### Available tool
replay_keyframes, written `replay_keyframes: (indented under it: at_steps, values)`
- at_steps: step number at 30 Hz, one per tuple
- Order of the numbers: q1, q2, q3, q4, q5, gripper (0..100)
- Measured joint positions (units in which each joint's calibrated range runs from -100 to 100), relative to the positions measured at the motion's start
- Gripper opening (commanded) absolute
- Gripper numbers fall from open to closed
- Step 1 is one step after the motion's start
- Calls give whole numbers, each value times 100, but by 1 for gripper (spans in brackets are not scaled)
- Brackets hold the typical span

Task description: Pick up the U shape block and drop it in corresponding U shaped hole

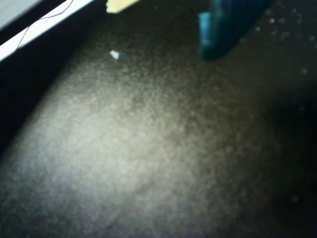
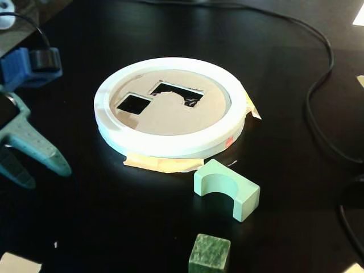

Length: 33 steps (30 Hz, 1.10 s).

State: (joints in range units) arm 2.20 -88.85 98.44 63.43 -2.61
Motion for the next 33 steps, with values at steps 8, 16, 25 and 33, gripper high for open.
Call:
replay_keyframes:
  at_steps: [8, 16, 25, 33]
  values:
    - [80, 0, 0, 0, 0, 76]
    - [80, 0, 0, 0, 0, 76]
    - [60, 0, 0, 0, -15, 76]
    - [60, 0, 0, 0, -59, 77]
